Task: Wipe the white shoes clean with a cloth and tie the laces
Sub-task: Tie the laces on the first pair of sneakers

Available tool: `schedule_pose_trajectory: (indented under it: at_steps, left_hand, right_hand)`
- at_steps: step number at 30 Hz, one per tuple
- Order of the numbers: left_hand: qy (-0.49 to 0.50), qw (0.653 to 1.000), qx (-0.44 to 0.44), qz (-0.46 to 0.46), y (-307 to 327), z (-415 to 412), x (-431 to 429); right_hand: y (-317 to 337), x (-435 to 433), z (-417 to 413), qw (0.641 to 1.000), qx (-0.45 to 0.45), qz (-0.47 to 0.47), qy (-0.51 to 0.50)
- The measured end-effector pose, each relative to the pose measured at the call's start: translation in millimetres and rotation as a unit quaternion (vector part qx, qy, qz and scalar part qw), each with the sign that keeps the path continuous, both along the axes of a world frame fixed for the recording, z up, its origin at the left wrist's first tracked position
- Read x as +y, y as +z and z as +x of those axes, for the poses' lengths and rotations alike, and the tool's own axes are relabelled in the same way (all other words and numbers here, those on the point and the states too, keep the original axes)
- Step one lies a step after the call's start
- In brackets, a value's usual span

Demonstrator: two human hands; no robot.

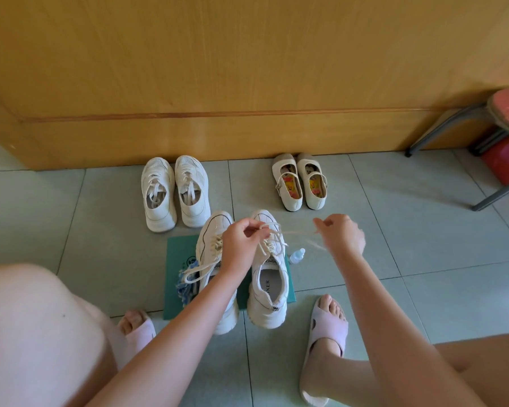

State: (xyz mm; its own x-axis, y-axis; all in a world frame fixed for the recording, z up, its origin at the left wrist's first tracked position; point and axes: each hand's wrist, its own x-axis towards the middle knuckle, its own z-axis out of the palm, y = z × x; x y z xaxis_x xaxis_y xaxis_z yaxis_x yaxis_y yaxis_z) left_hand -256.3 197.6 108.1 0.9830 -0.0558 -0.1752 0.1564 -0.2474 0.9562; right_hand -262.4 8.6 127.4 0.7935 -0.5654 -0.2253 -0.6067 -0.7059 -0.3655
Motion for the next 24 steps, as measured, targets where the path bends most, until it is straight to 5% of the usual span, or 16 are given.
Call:
schedule_pose_trajectory:
  at_steps: [5, 9, 11, 20, 24]
  left_hand:
    - [0.000, 1.000, 0.023, -0.015, -0.6, 0.9, 4.1]
    - [-0.017, 0.999, 0.033, -0.029, 1.8, -0.3, -0.1]
    - [-0.022, 0.999, 0.034, -0.023, 1.5, 0.3, -0.1]
    - [-0.024, 0.999, 0.037, 0.009, -3.7, -2.7, 8.3]
    - [0.048, 0.997, 0.055, 0.007, -2.7, -0.6, 17.7]
  right_hand:
    - [-3.3, -3.3, -4.1, 0.997, 0.031, 0.059, 0.034]
    - [2.0, 23.7, -9.0, 0.943, 0.000, 0.316, 0.105]
    - [2.4, 33.5, -13.6, 0.923, -0.016, 0.363, 0.126]
    - [-5.7, 26.5, -15.2, 0.929, -0.076, 0.342, 0.123]
    - [-14.5, 16.2, -18.0, 0.955, -0.084, 0.276, 0.074]
